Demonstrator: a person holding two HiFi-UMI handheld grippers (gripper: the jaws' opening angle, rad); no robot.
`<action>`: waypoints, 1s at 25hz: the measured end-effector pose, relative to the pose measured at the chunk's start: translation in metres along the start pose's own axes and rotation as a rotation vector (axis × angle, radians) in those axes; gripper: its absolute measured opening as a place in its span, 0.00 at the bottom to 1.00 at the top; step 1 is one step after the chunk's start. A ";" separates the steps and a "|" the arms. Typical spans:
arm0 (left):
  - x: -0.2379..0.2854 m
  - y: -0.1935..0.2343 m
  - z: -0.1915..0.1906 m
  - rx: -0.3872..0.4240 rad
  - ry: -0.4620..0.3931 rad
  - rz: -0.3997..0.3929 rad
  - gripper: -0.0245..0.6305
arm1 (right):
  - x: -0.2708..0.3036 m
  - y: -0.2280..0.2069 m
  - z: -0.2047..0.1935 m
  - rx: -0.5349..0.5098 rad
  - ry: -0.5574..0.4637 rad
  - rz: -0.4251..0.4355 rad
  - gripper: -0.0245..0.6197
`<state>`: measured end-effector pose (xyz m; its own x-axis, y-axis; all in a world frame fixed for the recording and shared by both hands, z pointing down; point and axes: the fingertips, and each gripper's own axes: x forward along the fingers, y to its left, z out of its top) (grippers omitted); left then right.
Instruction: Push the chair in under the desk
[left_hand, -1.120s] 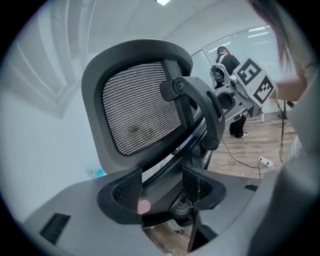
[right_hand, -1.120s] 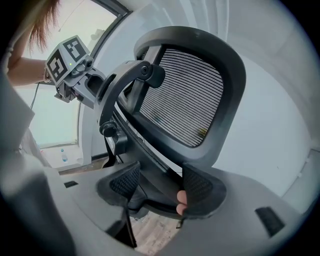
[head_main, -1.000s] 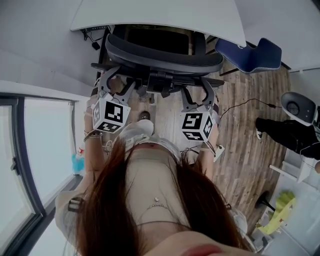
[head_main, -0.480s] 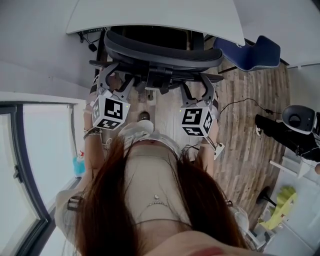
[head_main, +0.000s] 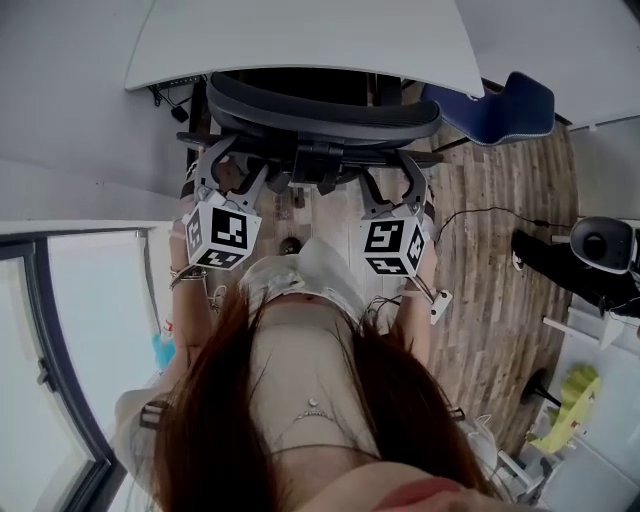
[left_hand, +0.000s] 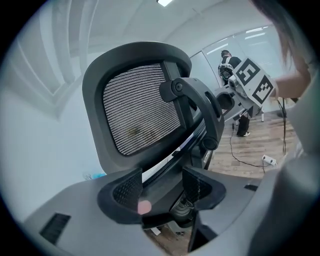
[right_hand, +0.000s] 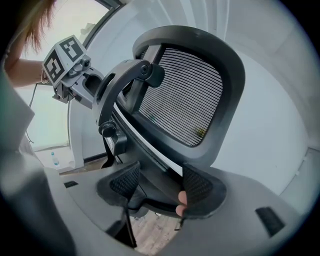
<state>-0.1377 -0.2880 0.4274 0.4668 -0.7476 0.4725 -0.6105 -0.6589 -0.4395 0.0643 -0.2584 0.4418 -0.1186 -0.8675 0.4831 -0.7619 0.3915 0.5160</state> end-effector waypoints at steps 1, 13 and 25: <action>0.000 0.001 0.000 0.001 0.001 0.001 0.41 | 0.001 -0.001 0.001 0.000 0.000 0.001 0.45; 0.022 0.015 0.002 -0.007 0.022 -0.001 0.41 | 0.025 -0.011 0.006 -0.005 0.008 0.024 0.45; 0.051 0.040 0.010 -0.010 0.042 0.003 0.41 | 0.057 -0.031 0.017 -0.010 0.001 0.027 0.45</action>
<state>-0.1316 -0.3531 0.4266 0.4381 -0.7452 0.5027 -0.6180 -0.6558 -0.4336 0.0699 -0.3255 0.4412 -0.1383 -0.8562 0.4978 -0.7523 0.4177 0.5095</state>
